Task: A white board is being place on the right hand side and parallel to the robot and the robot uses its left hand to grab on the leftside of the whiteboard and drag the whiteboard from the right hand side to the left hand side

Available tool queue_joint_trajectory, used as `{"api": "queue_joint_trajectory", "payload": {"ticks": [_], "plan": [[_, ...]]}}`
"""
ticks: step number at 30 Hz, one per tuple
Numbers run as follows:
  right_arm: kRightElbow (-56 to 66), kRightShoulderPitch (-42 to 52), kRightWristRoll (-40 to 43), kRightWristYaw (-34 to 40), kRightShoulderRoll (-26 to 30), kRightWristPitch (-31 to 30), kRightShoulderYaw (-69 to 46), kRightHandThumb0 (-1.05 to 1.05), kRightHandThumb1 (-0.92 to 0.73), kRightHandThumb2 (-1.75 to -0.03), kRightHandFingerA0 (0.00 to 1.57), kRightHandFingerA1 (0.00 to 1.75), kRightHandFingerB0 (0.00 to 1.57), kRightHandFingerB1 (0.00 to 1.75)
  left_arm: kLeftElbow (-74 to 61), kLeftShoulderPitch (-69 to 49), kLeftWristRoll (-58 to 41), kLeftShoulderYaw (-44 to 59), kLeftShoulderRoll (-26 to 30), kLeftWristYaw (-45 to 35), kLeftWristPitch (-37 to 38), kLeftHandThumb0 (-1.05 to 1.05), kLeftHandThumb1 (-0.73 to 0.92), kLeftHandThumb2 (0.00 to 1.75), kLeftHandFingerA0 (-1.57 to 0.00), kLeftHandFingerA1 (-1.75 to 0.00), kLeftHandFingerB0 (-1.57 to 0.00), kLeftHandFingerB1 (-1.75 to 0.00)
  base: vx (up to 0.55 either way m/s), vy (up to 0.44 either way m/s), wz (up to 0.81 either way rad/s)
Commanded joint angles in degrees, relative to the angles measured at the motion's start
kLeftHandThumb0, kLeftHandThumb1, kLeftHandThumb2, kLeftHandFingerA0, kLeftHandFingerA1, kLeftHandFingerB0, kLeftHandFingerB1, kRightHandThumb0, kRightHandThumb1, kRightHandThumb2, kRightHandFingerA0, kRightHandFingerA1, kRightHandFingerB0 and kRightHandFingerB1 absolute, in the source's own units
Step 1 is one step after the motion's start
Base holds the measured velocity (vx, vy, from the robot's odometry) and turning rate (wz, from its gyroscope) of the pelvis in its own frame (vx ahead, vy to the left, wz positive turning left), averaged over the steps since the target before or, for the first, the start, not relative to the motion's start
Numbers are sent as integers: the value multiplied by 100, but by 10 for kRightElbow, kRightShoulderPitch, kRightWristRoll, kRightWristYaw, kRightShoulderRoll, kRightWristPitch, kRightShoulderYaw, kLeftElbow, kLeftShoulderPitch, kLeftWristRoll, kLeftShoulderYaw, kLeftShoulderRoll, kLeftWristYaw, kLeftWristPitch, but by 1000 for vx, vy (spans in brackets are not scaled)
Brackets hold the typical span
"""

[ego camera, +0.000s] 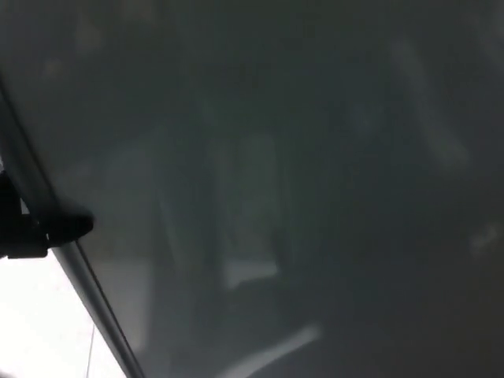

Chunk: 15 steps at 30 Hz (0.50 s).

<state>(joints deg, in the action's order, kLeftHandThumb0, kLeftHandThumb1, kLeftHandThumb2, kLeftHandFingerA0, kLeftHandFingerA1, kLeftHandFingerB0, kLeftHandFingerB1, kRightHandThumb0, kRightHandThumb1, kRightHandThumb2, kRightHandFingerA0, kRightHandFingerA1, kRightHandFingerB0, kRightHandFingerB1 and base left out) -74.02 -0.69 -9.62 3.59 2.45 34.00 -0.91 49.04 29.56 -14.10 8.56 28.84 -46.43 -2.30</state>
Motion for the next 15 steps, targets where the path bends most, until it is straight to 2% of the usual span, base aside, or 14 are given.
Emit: {"api": "queue_joint_trajectory", "payload": {"ticks": [1,8,10,15], "plan": [[-3,3,2,2,9,-4,-1,-40,-76,-73,100,97,72,88,67,-24,0,18,57,-56,1,-7,76,62,-91,-72,-81,-54,0,0,0],[-2,4,-1,5,10,-2,1,-41,-75,-73,100,95,72,88,116,-19,11,24,115,-64,24,-4,75,63,-91,-73,-81,-56,0,0,0],[-3,6,-2,3,11,-4,3,-39,-76,-74,97,99,71,90,136,-21,11,30,140,-71,31,-2,79,63,-84,-71,-77,-57,0,0,0],[-4,9,0,-2,11,0,3,-38,-76,-74,97,99,73,90,163,-22,26,25,181,-60,55,-3,78,62,-80,-80,-77,-57,0,0,0]]}}
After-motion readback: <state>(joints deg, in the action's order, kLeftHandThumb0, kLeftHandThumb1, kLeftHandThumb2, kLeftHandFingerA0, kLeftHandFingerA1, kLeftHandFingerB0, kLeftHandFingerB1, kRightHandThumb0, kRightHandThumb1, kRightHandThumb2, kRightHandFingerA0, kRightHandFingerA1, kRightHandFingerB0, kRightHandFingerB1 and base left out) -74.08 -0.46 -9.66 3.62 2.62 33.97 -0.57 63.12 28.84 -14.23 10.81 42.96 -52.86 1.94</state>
